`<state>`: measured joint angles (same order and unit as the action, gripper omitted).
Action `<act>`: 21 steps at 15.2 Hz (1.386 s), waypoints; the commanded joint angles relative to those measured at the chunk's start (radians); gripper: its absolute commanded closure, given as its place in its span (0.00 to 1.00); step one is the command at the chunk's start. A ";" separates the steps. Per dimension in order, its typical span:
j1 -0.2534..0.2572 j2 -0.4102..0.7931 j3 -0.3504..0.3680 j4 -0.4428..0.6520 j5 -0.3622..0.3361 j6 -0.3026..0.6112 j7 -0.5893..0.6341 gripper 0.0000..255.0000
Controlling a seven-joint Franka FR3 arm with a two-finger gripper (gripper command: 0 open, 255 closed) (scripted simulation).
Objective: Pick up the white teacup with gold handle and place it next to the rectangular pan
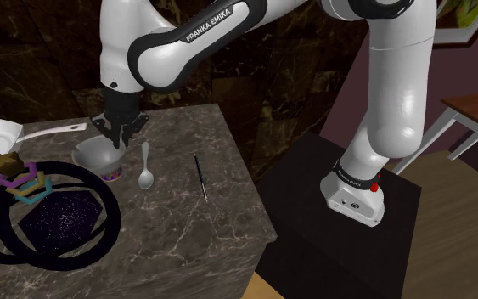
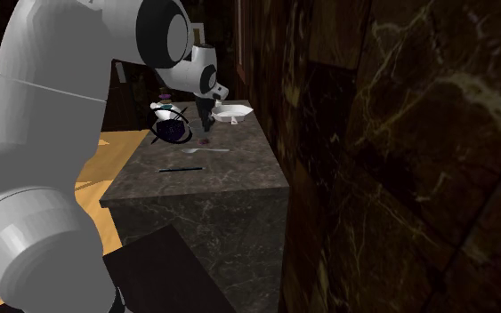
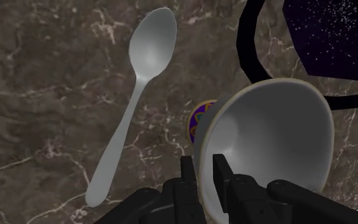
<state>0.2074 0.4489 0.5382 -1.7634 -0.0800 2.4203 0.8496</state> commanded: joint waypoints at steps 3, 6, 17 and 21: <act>0.006 0.015 -0.002 -0.012 -0.004 0.014 0.001 1.00; 0.006 0.015 -0.002 -0.012 -0.004 0.014 0.001 1.00; -0.032 -0.061 0.024 -0.019 0.039 -0.051 -0.027 0.00; -0.041 -0.080 0.029 -0.018 0.051 -0.069 -0.034 0.00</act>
<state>0.1673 0.3709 0.5667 -1.7831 -0.0303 2.3549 0.8168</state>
